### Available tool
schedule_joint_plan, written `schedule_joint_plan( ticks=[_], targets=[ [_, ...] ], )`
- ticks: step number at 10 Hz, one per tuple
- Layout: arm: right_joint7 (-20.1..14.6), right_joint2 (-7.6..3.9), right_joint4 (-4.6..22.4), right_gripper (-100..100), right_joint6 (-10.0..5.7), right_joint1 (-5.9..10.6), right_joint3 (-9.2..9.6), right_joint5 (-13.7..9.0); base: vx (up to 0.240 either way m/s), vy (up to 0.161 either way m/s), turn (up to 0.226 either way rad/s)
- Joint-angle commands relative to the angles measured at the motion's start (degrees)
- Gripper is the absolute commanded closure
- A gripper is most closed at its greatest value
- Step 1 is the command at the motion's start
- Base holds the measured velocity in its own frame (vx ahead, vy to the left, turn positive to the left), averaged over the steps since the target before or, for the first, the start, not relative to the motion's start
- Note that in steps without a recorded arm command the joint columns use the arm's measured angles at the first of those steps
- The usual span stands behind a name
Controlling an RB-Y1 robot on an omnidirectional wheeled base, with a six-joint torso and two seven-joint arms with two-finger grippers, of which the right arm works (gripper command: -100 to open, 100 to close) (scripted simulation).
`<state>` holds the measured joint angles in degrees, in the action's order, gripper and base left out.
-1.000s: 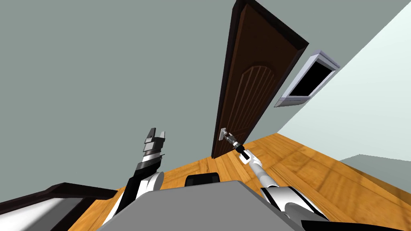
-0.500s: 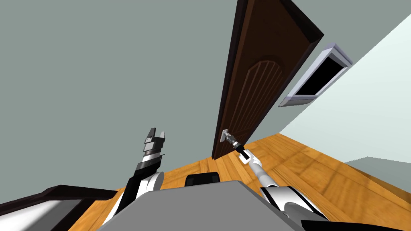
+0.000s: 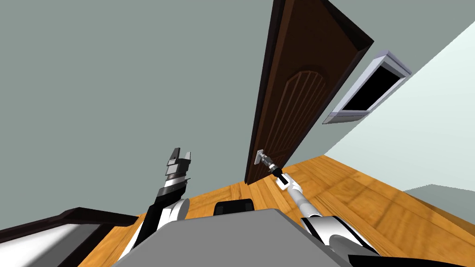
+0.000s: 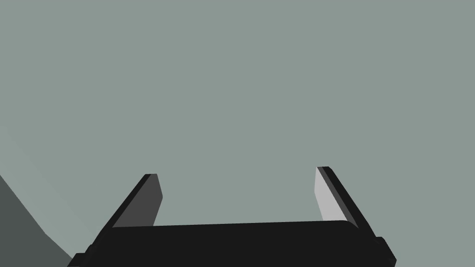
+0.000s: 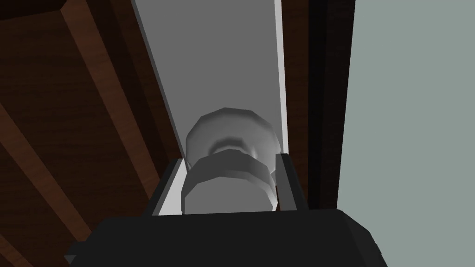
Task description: Pull the door open
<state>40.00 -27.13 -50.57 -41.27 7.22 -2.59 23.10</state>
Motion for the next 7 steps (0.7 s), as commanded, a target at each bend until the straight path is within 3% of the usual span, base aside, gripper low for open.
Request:
schedule_joint_plan(
  ticks=[1, 7],
  targets=[
    [-1.62, 0.10, -0.24, 100, 0.04, 0.17, 0.21, -1.50, -0.052, -0.077, 0.080],
    [-10.15, 0.53, -1.86, 100, 1.32, -0.05, 2.00, -9.49, -0.063, -0.074, 0.099]
  ],
)
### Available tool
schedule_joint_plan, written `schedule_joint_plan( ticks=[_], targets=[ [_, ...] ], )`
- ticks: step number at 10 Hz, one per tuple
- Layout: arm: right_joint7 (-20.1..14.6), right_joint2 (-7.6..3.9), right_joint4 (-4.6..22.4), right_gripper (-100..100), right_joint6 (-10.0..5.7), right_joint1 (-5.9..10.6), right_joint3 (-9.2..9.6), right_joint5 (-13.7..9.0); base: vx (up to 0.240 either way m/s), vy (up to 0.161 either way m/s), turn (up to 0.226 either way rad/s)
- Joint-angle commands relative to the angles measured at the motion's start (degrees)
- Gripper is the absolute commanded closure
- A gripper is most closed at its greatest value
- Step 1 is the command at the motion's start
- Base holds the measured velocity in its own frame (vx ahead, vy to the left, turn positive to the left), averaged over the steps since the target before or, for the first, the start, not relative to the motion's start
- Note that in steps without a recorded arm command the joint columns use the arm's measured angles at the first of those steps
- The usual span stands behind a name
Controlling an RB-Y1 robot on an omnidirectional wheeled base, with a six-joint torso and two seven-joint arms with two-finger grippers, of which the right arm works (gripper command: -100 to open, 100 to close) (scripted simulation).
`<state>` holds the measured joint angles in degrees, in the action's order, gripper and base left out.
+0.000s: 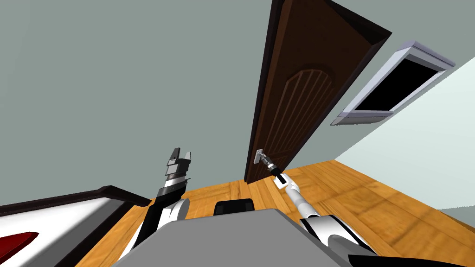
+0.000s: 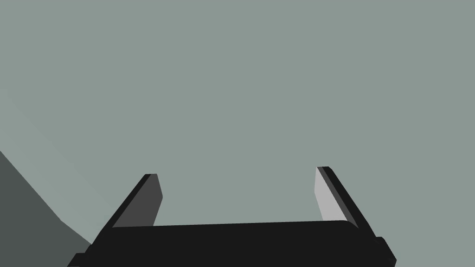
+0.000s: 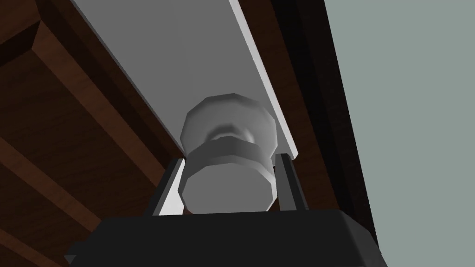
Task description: Pull the door open
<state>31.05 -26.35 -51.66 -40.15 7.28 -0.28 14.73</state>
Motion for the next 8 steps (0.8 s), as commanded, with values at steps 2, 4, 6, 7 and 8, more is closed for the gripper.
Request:
schedule_joint_plan(
  ticks=[2, 4, 6, 7, 8],
  targets=[
    [-4.32, -0.10, -1.37, 100, 0.67, -0.19, 0.35, -4.05, -0.071, -0.086, 0.109],
    [-7.70, 0.08, -2.04, 100, 1.20, -0.28, 1.09, -7.30, -0.073, -0.083, 0.114],
    [-9.65, 0.17, -2.38, 100, 1.48, -0.33, 1.47, -9.04, -0.067, -0.075, 0.084],
    [-11.46, 0.26, -2.73, 100, 1.75, -0.38, 1.86, -10.74, -0.046, -0.056, 0.054],
    [-13.17, 0.36, -3.10, 100, 2.04, -0.43, 2.26, -12.56, -0.074, -0.081, 0.102]
  ],
)
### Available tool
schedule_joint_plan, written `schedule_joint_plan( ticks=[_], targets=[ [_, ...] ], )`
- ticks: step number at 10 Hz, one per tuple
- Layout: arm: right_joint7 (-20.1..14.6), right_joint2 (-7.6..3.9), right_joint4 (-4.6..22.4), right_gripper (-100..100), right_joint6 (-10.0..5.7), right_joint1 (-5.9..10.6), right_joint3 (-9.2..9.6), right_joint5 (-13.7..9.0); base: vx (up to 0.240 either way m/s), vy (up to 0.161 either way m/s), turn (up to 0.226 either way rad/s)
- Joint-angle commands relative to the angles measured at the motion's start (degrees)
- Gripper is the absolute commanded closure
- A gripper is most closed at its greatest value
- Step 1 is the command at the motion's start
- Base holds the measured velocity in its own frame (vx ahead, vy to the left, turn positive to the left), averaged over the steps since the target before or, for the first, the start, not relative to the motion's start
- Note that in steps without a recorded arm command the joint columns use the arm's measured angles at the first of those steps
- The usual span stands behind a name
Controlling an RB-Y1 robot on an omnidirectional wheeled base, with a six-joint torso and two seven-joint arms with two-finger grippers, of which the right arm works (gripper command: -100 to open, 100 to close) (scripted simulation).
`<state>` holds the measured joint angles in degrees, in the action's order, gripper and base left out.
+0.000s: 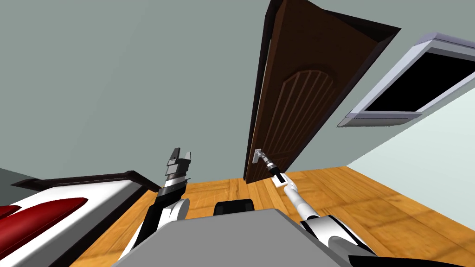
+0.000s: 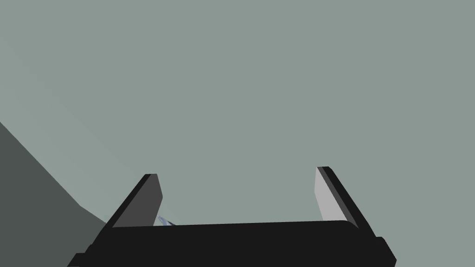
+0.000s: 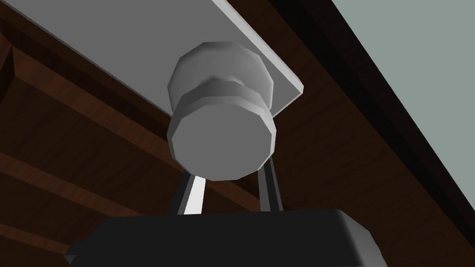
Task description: Pull the door open
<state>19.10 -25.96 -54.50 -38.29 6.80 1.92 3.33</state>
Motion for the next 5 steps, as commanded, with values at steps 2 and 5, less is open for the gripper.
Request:
schedule_joint_plan(
  ticks=[2, 5],
  targets=[
    [0.45, -0.73, -0.57, -100, -0.15, -0.64, 0.12, -0.53, -0.081, -0.048, 0.040],
    [4.43, -1.84, -0.83, -100, -0.87, -1.72, -0.01, 1.50, -0.023, 0.062, -0.073]
  ],
)
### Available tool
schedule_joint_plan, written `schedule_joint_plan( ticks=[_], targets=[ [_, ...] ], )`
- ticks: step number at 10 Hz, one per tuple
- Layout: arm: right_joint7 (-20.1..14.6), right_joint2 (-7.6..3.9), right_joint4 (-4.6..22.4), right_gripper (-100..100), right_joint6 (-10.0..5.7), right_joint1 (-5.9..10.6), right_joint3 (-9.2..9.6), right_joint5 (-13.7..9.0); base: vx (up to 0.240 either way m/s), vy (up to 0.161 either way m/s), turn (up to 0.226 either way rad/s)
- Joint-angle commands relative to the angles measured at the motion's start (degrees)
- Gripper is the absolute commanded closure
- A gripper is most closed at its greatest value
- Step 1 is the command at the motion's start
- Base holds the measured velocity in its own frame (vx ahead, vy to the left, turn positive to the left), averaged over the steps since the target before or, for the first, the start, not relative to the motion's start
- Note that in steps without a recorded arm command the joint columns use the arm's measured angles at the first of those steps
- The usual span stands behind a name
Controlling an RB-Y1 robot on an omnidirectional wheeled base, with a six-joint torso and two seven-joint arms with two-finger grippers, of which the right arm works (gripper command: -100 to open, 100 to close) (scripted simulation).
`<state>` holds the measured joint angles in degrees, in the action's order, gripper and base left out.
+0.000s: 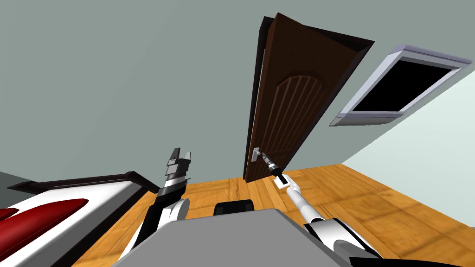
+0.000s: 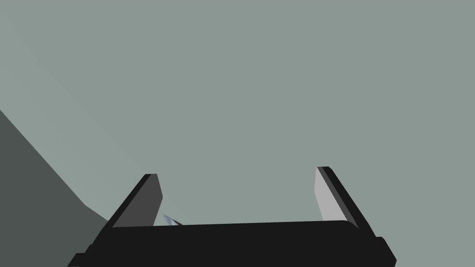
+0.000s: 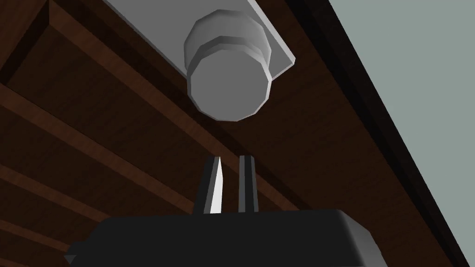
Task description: Pull the door open
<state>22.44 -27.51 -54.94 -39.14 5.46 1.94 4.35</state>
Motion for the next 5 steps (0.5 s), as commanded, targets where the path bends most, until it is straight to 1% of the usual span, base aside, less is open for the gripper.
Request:
schedule_joint_plan(
  ticks=[1, 2, 3, 5],
  targets=[
    [2.86, -0.73, -0.49, -100, -0.30, -0.82, -0.08, 1.30, -0.027, 0.059, -0.069],
    [4.52, -1.19, -0.58, -100, -0.60, -1.28, -0.13, 2.16, -0.036, 0.060, -0.063],
    [4.91, -1.19, -0.58, -100, -0.60, -1.28, -0.13, 2.16, -0.023, 0.038, -0.024],
    [8.61, -2.15, -0.76, -100, -1.20, -2.23, -0.24, 3.94, -0.027, 0.033, -0.059]
  ],
)
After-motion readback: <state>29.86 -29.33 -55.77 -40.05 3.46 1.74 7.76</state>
